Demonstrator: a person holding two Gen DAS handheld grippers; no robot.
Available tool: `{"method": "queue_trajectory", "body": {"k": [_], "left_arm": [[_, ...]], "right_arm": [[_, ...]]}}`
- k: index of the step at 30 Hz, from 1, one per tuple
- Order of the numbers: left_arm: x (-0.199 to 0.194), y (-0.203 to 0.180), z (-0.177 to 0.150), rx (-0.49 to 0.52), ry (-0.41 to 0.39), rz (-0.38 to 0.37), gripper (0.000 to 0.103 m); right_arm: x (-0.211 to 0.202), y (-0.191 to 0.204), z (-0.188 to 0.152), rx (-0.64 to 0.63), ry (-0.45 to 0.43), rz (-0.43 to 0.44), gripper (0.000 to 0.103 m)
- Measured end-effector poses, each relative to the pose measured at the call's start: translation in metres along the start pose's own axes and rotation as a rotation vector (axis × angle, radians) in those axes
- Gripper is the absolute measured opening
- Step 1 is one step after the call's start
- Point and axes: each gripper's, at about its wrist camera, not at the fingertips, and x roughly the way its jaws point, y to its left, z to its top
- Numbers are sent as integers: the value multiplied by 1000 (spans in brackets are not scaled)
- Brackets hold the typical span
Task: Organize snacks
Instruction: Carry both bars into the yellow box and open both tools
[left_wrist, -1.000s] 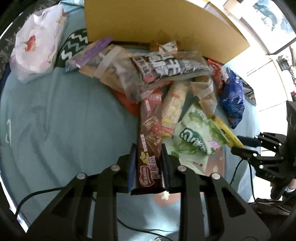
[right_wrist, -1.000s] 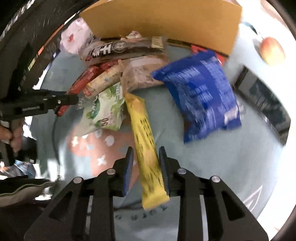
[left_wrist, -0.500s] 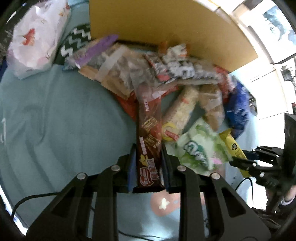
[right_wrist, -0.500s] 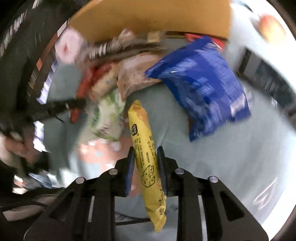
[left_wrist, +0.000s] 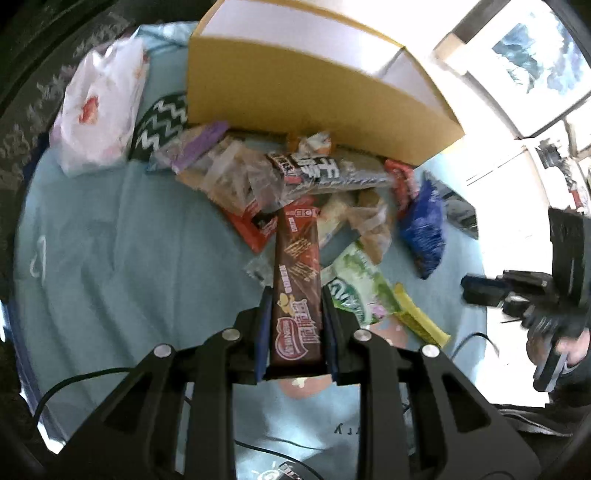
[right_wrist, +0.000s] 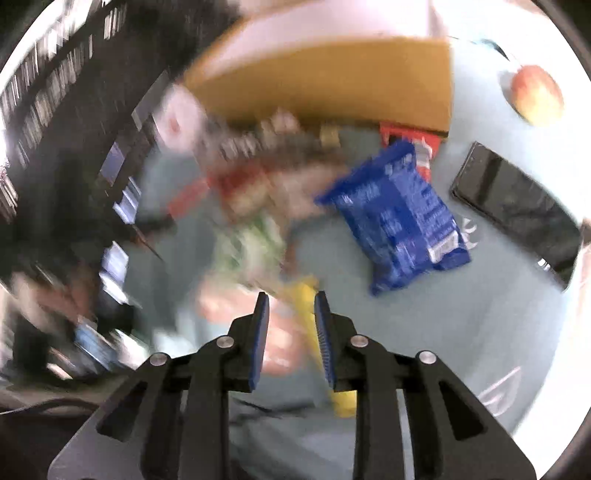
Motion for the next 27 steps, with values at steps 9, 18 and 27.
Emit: {"method": "queue_trajectory", "body": {"k": [9,18,27], "left_arm": [[9,-7,0,14,20,-22,24],[-23,-27,-9,83,-23,-60,24],[-80,-61,46,161,-230,-90,24]], "right_arm": [[75,49,-39,-382,140,-360,19],[-17,8,-4,-20,-38,4,19],[-115,-2,66,22,-458,51,19]]}}
